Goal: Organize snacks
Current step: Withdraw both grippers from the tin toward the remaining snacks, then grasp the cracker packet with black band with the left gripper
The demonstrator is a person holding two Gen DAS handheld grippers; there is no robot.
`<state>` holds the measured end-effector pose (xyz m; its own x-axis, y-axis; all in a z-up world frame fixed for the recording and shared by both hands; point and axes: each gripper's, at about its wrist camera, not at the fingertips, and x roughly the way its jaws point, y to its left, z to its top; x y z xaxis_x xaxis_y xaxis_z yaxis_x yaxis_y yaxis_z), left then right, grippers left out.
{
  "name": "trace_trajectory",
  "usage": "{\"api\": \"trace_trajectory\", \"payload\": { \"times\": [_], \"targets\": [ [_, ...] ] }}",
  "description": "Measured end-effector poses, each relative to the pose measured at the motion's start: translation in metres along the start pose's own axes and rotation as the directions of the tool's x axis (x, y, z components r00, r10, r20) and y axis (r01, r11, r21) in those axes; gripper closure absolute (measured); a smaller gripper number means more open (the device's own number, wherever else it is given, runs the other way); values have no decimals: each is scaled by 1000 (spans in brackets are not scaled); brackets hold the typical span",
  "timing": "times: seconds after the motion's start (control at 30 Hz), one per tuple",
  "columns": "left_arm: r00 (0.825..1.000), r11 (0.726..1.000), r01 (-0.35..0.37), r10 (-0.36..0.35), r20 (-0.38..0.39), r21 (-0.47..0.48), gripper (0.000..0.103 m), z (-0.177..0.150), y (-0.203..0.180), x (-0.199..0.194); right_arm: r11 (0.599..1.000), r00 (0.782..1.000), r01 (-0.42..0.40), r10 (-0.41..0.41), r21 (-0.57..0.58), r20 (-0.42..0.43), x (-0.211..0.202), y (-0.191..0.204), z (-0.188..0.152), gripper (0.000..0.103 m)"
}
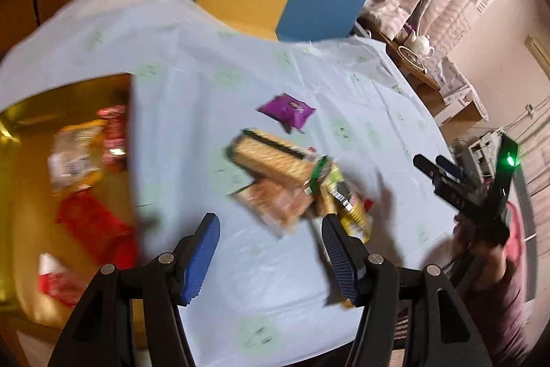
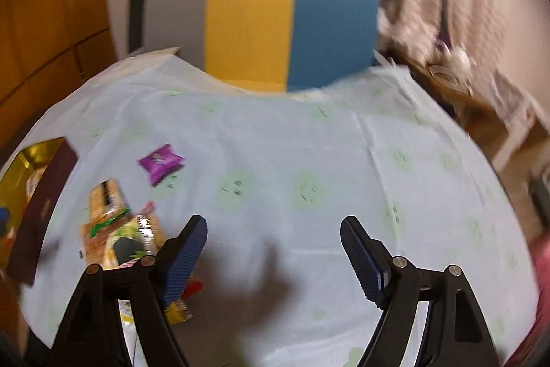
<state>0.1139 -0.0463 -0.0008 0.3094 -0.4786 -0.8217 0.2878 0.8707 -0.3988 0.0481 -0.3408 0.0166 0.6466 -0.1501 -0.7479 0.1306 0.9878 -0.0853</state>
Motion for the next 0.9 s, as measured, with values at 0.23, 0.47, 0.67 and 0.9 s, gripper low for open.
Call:
{"api": "trace_trajectory", "payload": {
  "times": [0.23, 0.47, 0.67, 0.9],
  "targets": [
    [990, 986, 6, -30, -139, -169, 25, 38, 0, 70, 998, 998, -50, 50, -24, 36, -4, 5, 6, 20],
    [980, 953, -19, -43, -197, -302, 25, 57, 13, 109, 995, 993, -98, 99, -32, 62, -16, 16, 2, 17],
    [968, 974, -123, 76, -239, -189, 25, 72, -4, 131, 994, 991, -110, 111, -19, 72, -20, 14, 2, 16],
    [969, 989, -144, 133, -209, -37, 50, 65, -13, 131, 995, 993, -99, 101, -33, 64, -19, 15, 2, 16]
  ]
}}
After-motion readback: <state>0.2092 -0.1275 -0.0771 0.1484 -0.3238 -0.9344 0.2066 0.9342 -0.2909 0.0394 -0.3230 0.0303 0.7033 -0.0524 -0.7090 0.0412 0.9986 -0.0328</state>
